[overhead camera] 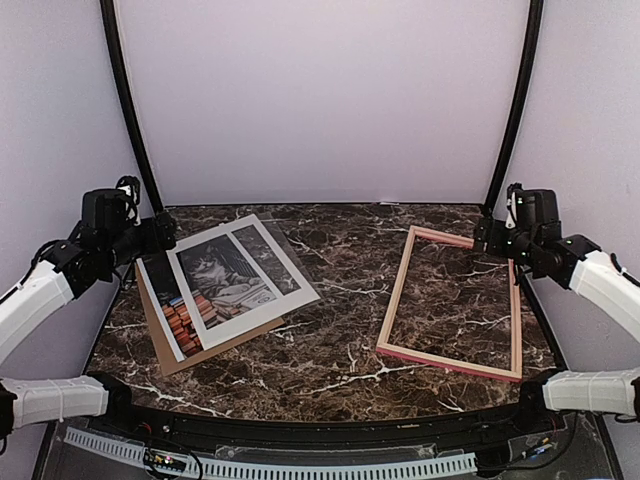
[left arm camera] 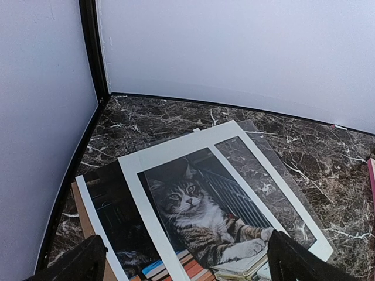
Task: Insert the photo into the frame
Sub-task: Adjust the frame body at the center of the board.
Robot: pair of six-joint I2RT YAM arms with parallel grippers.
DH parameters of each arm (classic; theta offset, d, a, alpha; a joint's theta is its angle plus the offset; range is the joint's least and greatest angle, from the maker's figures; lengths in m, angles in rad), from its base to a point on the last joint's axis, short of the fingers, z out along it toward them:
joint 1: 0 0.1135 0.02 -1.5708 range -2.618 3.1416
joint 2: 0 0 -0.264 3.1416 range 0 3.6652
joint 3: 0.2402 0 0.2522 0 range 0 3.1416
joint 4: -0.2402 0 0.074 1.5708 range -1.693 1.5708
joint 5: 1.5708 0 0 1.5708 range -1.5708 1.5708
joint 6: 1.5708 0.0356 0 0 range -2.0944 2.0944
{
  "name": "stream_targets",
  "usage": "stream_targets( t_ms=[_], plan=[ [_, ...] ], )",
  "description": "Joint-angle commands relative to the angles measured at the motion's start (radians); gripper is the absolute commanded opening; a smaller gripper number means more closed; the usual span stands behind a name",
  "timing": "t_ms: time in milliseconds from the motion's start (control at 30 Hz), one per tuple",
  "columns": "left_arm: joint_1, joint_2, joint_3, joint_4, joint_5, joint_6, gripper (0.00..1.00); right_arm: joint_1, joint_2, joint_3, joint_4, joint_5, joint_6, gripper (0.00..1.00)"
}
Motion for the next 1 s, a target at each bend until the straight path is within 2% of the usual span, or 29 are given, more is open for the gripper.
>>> stream_targets(
  t_ms=[0, 300, 467, 567, 800, 967],
  plan=[
    [0.011, -0.061, 0.009, -0.025, 0.021, 0.011, 0.99, -0.001, -0.065, -0.016, 0.026, 0.005, 0.028, 0.99],
    [0.016, -0.129, -0.020, -0.009, 0.048, 0.024, 0.99, 0.012, -0.058, -0.024, 0.045, 0.017, 0.059, 0.99],
    [0.017, -0.129, -0.051, 0.020, 0.110, 0.043, 0.99, 0.079, 0.019, -0.037, 0.077, 0.014, 0.117, 0.99],
    [0.017, -0.104, -0.072, 0.027, 0.129, -0.011, 0.99, 0.137, 0.070, -0.049, 0.125, 0.021, 0.156, 0.99],
    [0.018, -0.042, -0.093, 0.055, 0.151, -0.088, 0.99, 0.281, 0.289, 0.009, 0.149, 0.048, 0.224, 0.99],
    [0.018, -0.009, -0.109, 0.071, 0.172, -0.111, 0.99, 0.337, 0.457, 0.087, 0.155, 0.064, 0.224, 0.99]
  ],
)
